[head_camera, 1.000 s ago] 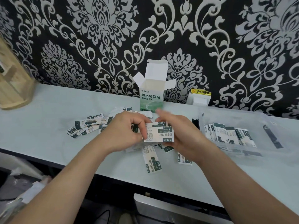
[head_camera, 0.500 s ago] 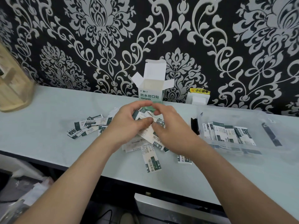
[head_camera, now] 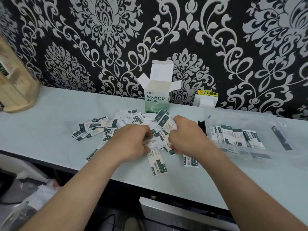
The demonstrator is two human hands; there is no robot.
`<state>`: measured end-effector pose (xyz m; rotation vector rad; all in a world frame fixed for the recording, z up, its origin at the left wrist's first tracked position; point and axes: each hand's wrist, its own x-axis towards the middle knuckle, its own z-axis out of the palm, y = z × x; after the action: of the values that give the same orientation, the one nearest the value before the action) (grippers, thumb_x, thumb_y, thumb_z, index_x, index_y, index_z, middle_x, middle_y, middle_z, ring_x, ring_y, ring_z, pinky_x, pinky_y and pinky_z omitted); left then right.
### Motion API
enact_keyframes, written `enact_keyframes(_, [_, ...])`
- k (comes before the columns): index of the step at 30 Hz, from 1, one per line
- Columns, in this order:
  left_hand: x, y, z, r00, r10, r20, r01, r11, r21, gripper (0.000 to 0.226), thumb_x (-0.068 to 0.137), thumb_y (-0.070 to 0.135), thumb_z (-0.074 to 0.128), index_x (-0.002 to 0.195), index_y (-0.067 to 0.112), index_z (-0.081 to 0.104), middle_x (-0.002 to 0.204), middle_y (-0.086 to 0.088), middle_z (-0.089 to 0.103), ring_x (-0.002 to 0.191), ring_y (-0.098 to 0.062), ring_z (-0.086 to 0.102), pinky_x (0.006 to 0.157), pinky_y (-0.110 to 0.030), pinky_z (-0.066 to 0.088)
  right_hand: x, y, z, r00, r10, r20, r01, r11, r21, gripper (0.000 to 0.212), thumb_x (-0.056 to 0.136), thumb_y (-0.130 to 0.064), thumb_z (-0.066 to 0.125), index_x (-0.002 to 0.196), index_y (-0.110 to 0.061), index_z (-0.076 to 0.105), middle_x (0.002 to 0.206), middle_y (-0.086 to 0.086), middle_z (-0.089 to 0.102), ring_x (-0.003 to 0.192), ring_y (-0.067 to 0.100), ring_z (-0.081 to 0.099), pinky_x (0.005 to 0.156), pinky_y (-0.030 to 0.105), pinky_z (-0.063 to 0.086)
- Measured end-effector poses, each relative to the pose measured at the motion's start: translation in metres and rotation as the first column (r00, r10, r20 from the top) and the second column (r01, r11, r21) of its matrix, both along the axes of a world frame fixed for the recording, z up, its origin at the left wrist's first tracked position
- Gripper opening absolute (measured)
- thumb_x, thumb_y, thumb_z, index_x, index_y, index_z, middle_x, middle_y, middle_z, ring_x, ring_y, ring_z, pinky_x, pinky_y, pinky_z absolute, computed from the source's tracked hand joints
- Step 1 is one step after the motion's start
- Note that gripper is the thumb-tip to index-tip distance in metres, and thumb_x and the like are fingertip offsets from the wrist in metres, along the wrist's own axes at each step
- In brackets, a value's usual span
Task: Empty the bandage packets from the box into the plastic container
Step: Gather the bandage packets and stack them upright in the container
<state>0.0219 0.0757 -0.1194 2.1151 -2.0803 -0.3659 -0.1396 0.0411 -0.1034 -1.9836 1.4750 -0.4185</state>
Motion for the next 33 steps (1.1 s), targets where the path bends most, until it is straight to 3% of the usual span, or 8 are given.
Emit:
enact_keyframes(3, [-0.001,-0.004,0.004,0.997,0.04,-0.065,-0.037,0.998,0.048,0.033,0.075,0.022,0.076,0.105,0.032,0.064,0.089,0.012,0.057,0.091,-0.013,0.055,0.079,-0.024,0.044,0.002,0.003,-0.004,1.0,0.008,0.021,-0.008,1.0,0.021,0.026,0.077,-0.011,0.039,0.099,-0.013,0.054,0.09,0.012,0.067,0.083,0.034,0.065,0.076,0.046,0.057])
enact_keyframes(7, [0.006,0.005,0.027,0.949,-0.032,-0.315,0.064,0.994,0.093,0.013,0.073,0.015,0.081,0.076,0.025,0.073,0.063,0.014,0.064,0.058,-0.003,0.053,0.056,-0.016,0.039,0.004,0.002,-0.002,0.941,-0.077,0.33,0.055,0.996,0.074,0.029,0.081,-0.009,0.036,0.099,-0.019,0.057,0.084,0.01,0.065,0.075,0.03,0.069,0.068,0.048,0.06])
enact_keyframes(11, [0.008,0.01,0.051,0.743,-0.083,-0.664,-0.116,0.961,-0.25,0.01,0.069,0.014,0.083,0.074,0.02,0.077,0.071,0.007,0.061,0.054,0.002,0.042,0.055,-0.013,0.034,0.002,0.003,0.012,0.698,-0.306,0.647,-0.019,0.896,0.444,0.036,0.092,0.003,0.034,0.107,-0.013,0.061,0.076,0.01,0.065,0.052,0.016,0.062,0.052,0.03,0.056])
enact_keyframes(15, [-0.018,0.007,0.042,0.825,-0.162,-0.542,-0.13,0.878,-0.461,0.023,0.069,-0.001,0.08,0.076,0.021,0.078,0.074,0.009,0.055,0.059,0.006,0.048,0.057,-0.006,0.033,0.003,0.007,0.016,0.565,-0.39,0.727,-0.225,0.776,0.59,0.022,0.097,-0.008,0.045,0.097,-0.003,0.067,0.075,0.014,0.068,0.06,0.023,0.065,0.056,0.034,0.056])
enact_keyframes(19, [-0.016,0.0,0.036,0.821,-0.149,-0.551,-0.199,0.83,-0.521,0.026,0.071,-0.001,0.078,0.077,0.024,0.076,0.075,0.011,0.054,0.059,0.008,0.048,0.059,-0.005,0.033,0.003,0.005,0.015,0.431,-0.451,0.782,-0.311,0.739,0.598,0.033,0.101,-0.029,0.045,0.095,-0.005,0.066,0.08,0.016,0.066,0.065,0.027,0.062,0.062,0.036,0.056])
enact_keyframes(25, [-0.02,-0.005,0.03,0.836,-0.085,-0.542,-0.279,0.784,-0.555,0.029,0.075,0.005,0.076,0.077,0.033,0.071,0.078,0.012,0.053,0.065,0.006,0.048,0.061,-0.008,0.034,0.001,0.007,0.017,0.422,-0.378,0.824,-0.332,0.782,0.528,0.036,0.093,-0.04,0.057,0.104,-0.007,0.066,0.077,0.011,0.064,0.06,0.018,0.058,0.052,0.024,0.05])
enact_keyframes(29, [-0.016,-0.007,0.039,0.862,-0.006,-0.507,-0.334,0.746,-0.576,0.012,0.079,0.019,0.077,0.084,0.028,0.072,0.089,0.017,0.059,0.089,-0.001,0.05,0.079,-0.017,0.038,0.006,0.009,0.014,0.413,-0.42,0.808,-0.252,0.8,0.545,0.025,0.1,-0.031,0.048,0.105,-0.01,0.061,0.078,0.013,0.061,0.053,0.017,0.053,0.044,0.021,0.043])
enact_keyframes(33, [-0.013,-0.008,0.05,0.819,0.046,-0.572,-0.35,0.83,-0.435,0.01,0.082,0.02,0.074,0.088,0.027,0.075,0.08,0.017,0.07,0.079,-0.007,0.065,0.076,-0.028,0.053,0.009,0.011,0.013,0.511,-0.364,0.779,-0.187,0.837,0.514,0.042,0.098,-0.049,0.043,0.11,-0.014,0.064,0.084,0.01,0.065,0.061,0.019,0.055,0.049,0.026,0.04])
